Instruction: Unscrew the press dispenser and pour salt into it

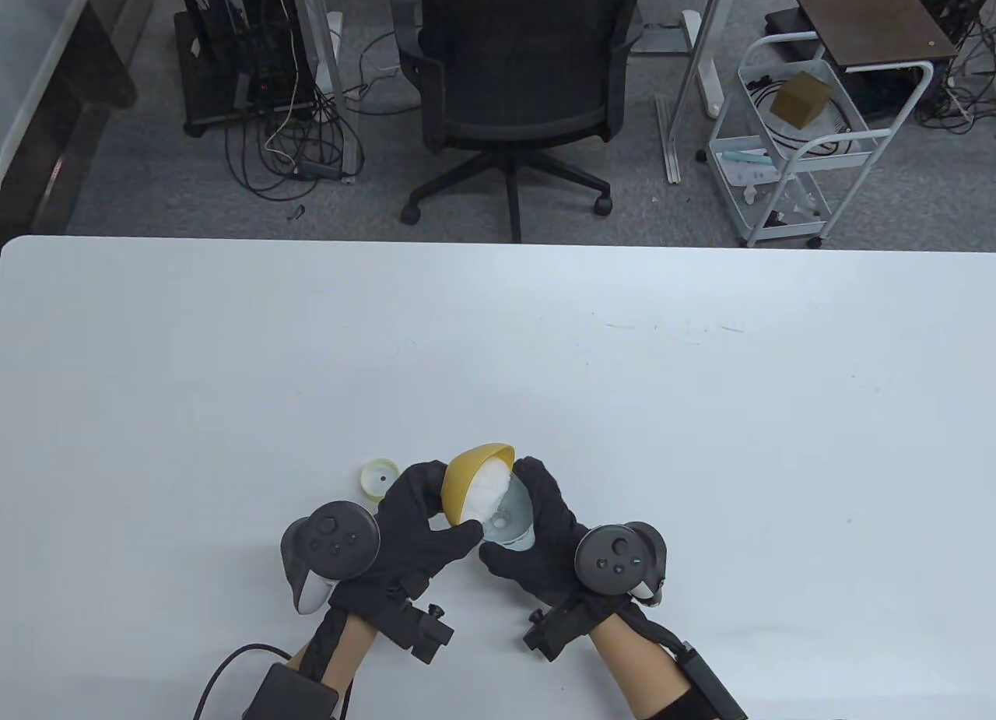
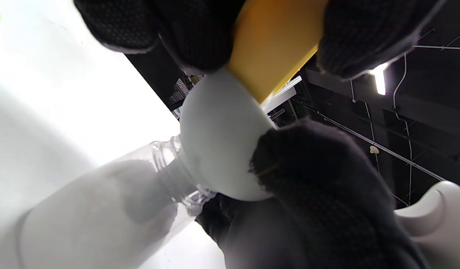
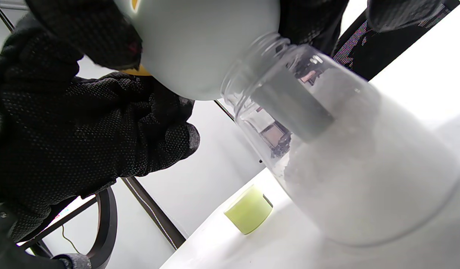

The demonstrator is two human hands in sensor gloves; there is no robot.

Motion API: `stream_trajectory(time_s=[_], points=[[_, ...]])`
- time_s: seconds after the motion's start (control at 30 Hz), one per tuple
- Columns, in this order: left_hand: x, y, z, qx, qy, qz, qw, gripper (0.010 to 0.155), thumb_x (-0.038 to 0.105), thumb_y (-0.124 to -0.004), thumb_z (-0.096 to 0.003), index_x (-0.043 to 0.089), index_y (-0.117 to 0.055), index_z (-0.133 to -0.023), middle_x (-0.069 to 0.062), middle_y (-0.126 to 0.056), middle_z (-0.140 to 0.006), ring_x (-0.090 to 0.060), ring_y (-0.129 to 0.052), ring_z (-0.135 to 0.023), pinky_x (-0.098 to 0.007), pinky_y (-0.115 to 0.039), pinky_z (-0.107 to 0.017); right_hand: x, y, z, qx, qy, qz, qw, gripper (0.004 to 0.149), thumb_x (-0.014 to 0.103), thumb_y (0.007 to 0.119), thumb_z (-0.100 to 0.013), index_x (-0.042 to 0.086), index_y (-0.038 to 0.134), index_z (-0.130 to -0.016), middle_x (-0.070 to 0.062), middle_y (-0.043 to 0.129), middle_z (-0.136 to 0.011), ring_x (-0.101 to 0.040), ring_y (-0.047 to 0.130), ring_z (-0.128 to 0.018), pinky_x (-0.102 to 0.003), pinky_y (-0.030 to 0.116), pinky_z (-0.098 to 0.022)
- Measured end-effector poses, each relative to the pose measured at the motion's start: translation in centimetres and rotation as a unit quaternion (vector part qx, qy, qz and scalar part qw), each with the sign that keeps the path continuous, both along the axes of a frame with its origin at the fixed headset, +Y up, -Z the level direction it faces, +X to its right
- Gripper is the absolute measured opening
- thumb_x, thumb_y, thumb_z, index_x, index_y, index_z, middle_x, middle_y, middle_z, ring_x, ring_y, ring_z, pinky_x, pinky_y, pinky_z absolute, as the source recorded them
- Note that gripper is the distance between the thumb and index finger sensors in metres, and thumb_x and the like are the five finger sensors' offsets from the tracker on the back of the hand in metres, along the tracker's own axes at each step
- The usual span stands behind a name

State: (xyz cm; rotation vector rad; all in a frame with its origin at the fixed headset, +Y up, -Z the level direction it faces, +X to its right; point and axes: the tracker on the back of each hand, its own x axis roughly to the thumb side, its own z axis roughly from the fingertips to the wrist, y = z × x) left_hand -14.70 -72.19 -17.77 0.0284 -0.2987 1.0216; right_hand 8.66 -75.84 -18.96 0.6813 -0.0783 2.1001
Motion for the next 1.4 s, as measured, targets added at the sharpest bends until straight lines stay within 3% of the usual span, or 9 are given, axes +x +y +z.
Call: stream_trajectory(time_s=[1.4], points=[[0.39, 0.11, 0.19, 0.016, 0.006, -0.026, 1.000, 0.090, 0.060, -0.092, -0.0437, 0.009, -0.051, -0.107, -0.018, -0.068, -0.106, -0.027, -0.088, -0.086, -0.061, -0.075, -0.067, 0.01, 0.01, 0.03, 0.000, -0.002, 0.002, 1.000, 0.115, 0.055, 0.081, -0.051, -0.023, 0.019, -0.110, -0.042, 0.046, -0.109, -0.057, 0.067, -0.094, -0.081, 0.047, -0.059]])
